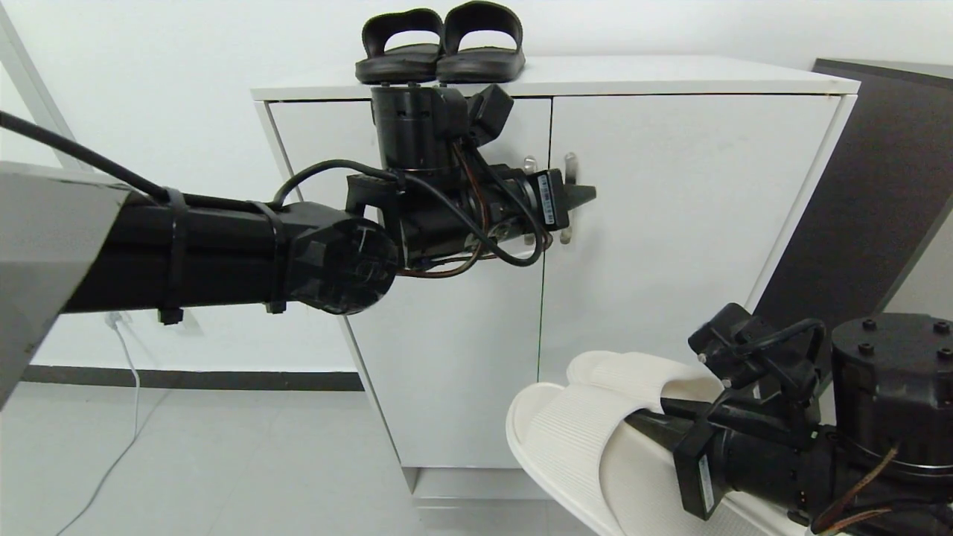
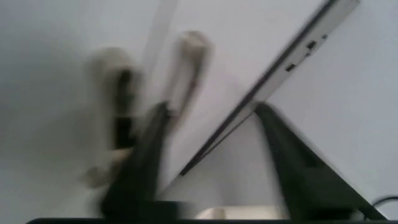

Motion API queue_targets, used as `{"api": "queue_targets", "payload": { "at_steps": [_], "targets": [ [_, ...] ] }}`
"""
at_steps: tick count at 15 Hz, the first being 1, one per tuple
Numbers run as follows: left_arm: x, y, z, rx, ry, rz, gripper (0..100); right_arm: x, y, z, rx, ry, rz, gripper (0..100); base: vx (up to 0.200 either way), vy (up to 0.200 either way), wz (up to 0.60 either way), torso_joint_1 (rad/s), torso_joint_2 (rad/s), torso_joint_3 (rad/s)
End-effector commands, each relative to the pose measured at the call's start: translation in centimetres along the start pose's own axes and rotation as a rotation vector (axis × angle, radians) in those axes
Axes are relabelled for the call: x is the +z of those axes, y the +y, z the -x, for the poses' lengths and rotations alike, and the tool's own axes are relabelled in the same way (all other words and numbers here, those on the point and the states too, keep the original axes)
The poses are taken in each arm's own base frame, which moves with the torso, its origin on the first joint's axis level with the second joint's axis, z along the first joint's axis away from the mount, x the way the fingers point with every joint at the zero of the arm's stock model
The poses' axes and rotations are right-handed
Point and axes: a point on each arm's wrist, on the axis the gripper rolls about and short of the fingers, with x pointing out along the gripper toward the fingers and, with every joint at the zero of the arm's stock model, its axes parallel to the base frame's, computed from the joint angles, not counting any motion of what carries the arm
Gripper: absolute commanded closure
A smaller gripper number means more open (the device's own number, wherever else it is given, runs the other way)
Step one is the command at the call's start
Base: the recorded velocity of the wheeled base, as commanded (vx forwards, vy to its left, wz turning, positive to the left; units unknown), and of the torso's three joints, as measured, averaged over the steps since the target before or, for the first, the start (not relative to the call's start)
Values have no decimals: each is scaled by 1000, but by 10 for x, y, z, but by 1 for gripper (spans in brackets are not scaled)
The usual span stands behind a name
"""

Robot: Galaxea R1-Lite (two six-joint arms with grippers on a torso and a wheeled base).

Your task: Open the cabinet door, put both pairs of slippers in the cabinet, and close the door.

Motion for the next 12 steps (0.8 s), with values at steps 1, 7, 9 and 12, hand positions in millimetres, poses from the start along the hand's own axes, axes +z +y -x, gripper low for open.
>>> {"api": "queue_targets", "payload": {
  "at_steps": [1,7,9,12],
  "targets": [
    [0,-4,4,-9,6,2,100,-1,0,0,2,3,0,100,0,0,0,0,0,0],
    [-2,-34,40,-55,34,2,100,-6,3,7,112,12,4,100,0,0,0,0,0,0],
    [-3,-40,46,-66,39,-1,100,-7,3,11,153,7,5,100,0,0,0,0,0,0],
    [0,-51,68,-70,33,-6,100,-8,4,13,165,8,5,100,0,0,0,0,0,0]
  ]
}}
